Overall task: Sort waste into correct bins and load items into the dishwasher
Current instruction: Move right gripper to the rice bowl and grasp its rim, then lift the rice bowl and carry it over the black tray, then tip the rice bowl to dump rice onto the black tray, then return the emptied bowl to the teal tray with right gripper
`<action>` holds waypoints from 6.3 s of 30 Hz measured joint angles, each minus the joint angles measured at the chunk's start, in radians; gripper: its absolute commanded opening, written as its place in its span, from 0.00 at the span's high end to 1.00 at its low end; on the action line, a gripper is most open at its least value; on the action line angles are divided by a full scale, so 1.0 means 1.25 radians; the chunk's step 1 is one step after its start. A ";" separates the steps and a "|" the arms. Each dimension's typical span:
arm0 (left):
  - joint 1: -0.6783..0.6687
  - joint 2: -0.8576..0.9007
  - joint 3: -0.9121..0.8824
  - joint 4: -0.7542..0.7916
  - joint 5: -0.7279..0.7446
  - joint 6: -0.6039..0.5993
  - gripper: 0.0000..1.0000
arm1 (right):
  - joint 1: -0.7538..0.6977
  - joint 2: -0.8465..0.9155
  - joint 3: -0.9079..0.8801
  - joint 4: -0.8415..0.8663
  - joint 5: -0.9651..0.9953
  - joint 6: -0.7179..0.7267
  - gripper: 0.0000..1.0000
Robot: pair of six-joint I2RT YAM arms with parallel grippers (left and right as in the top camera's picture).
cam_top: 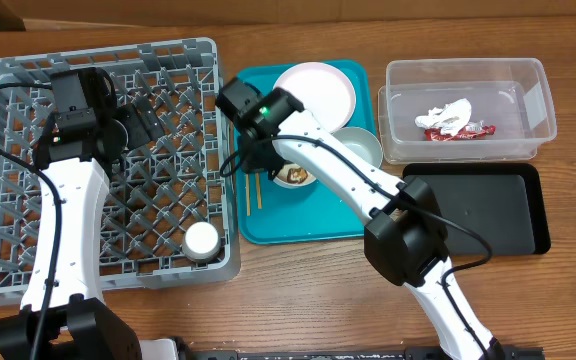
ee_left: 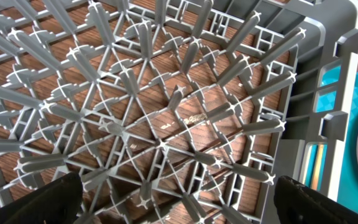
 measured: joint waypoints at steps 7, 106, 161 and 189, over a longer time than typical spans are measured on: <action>0.000 0.000 0.000 0.000 -0.001 0.000 0.00 | -0.013 0.001 0.226 -0.183 -0.019 -0.026 0.96; 0.000 0.000 0.000 -0.003 -0.004 0.000 0.00 | -1.109 -0.785 -1.251 0.491 -1.100 -0.466 0.96; 0.000 0.000 0.000 -0.003 -0.004 0.000 0.00 | -1.092 -0.836 -1.246 0.844 -1.253 0.143 0.96; 0.000 0.000 0.000 -0.003 -0.004 0.000 0.00 | -0.142 -0.557 -0.723 0.470 -0.383 0.096 0.96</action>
